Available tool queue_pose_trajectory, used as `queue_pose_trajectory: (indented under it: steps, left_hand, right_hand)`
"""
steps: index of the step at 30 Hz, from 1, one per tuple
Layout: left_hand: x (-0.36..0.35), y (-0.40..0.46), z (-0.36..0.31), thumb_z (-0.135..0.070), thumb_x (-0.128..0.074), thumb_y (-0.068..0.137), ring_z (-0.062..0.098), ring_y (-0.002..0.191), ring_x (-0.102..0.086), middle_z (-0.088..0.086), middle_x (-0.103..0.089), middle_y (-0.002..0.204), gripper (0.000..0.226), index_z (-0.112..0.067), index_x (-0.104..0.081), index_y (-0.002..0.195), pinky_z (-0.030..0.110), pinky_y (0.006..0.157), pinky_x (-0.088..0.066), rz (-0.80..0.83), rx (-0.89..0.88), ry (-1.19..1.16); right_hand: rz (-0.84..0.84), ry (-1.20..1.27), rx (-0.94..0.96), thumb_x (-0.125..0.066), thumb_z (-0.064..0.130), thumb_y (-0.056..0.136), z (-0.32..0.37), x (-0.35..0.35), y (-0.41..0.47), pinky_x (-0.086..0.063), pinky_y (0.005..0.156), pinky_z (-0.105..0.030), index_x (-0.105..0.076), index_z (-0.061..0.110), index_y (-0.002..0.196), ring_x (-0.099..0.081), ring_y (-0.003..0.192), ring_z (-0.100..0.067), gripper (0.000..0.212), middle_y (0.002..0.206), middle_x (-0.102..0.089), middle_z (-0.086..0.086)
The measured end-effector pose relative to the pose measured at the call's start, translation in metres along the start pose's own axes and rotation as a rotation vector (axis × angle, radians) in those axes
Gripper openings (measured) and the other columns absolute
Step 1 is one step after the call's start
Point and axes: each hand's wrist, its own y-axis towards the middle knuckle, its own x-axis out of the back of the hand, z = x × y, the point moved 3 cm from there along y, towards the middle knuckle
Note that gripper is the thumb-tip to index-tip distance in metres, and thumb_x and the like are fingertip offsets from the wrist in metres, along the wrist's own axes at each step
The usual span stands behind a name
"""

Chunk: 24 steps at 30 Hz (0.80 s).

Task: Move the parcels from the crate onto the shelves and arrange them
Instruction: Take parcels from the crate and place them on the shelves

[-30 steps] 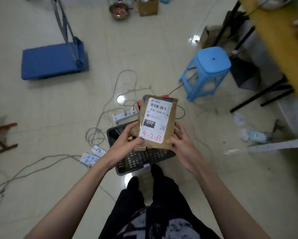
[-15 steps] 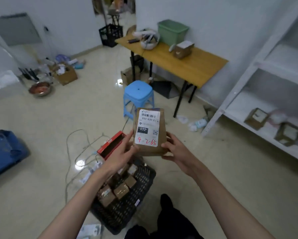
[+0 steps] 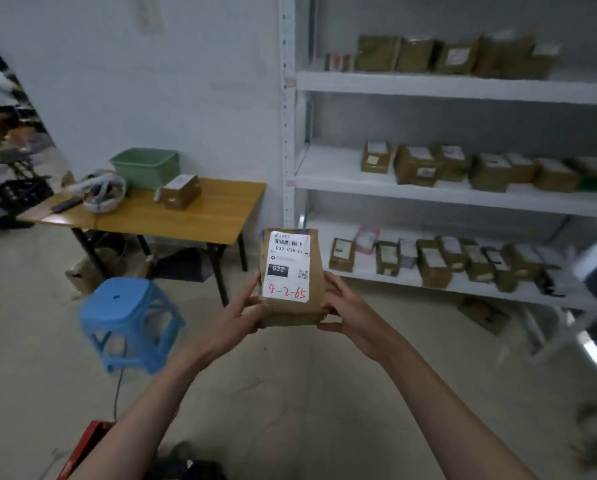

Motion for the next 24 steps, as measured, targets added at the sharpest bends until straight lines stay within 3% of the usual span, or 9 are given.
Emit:
queue_pose_trajectory:
  steps: [4,7,11,14,16,19,21,24]
  left_hand:
    - [-0.049,0.060,-0.045,-0.051,-0.054,0.085,0.021,0.111,-0.061,-0.019,-0.054,0.127,0.072,-0.058,-0.015,0.146,0.040,0.099,-0.051,0.097,-0.064,0.016]
    - [-0.075,0.091,-0.063,-0.061,-0.054,0.084,0.014,0.122,-0.054,-0.016,-0.045,0.144,0.074,-0.061,-0.013,0.146,0.039,0.099,-0.050,0.136,-0.116,0.018]
    - [-0.108,0.126,-0.084,-0.044,-0.052,0.097,0.011,0.129,-0.047,-0.015,-0.039,0.150,0.064,-0.053,-0.017,0.149,0.036,0.099,-0.050,0.080,-0.172,-0.009]
    - [-0.119,0.146,-0.093,-0.039,-0.050,0.099,0.008,0.127,-0.048,-0.015,-0.039,0.147,0.063,-0.053,-0.015,0.149,0.033,0.099,-0.049,0.089,-0.179,-0.019]
    - [-0.118,0.162,-0.099,-0.051,-0.055,0.093,0.010,0.128,-0.048,-0.013,-0.040,0.147,0.068,-0.054,-0.016,0.149,0.034,0.100,-0.048,0.091,-0.174,-0.036]
    - [-0.111,0.191,-0.101,-0.066,-0.057,0.076,0.016,0.125,-0.054,-0.007,-0.044,0.145,0.081,-0.054,-0.020,0.147,0.040,0.102,-0.049,0.077,-0.157,-0.062]
    - [-0.107,0.211,-0.102,-0.059,-0.056,0.086,0.018,0.121,-0.057,-0.004,-0.044,0.145,0.070,-0.049,-0.022,0.148,0.041,0.100,-0.050,0.075,-0.150,-0.052]
    - [-0.098,0.246,-0.105,-0.046,-0.051,0.096,0.020,0.118,-0.057,-0.001,-0.044,0.145,0.061,-0.041,-0.022,0.149,0.040,0.098,-0.051,0.073,-0.141,-0.048]
  right_hand:
    - [-0.101,0.064,0.031,-0.054,0.014,0.098,0.012,0.080,0.001,-0.056,0.089,-0.039,-0.046,0.037,0.137,-0.066,0.109,-0.013,0.046,0.130,-0.064,0.017]
    - [-0.139,0.070,0.032,-0.055,0.013,0.097,0.017,0.119,0.008,-0.057,0.083,-0.036,-0.045,0.036,0.141,-0.066,0.110,-0.013,0.050,0.132,-0.061,0.017]
    - [-0.166,0.042,0.038,-0.055,0.011,0.098,0.030,0.163,0.021,-0.056,0.073,-0.029,-0.040,0.035,0.146,-0.065,0.108,-0.010,0.056,0.128,-0.063,0.015]
    - [-0.179,0.031,0.033,-0.055,0.011,0.097,0.037,0.186,0.038,-0.057,0.087,-0.037,-0.039,0.035,0.148,-0.065,0.109,-0.011,0.059,0.121,-0.068,0.013]
    - [-0.184,0.033,0.042,-0.057,0.013,0.098,0.041,0.196,0.052,-0.055,0.097,-0.044,-0.038,0.034,0.150,-0.065,0.111,-0.013,0.059,0.118,-0.071,0.013]
    - [-0.191,0.049,0.049,-0.055,0.013,0.099,0.049,0.206,0.075,-0.056,0.091,-0.040,-0.041,0.034,0.148,-0.063,0.110,-0.012,0.055,0.120,-0.068,0.011]
    - [-0.196,0.047,0.047,-0.053,0.013,0.100,0.055,0.212,0.092,-0.055,0.087,-0.036,-0.043,0.035,0.145,-0.061,0.107,-0.012,0.052,0.123,-0.066,0.010]
    - [-0.198,0.031,0.050,-0.054,0.018,0.101,0.062,0.220,0.126,-0.054,0.096,-0.041,-0.044,0.035,0.145,-0.061,0.116,-0.018,0.048,0.127,-0.065,0.005]
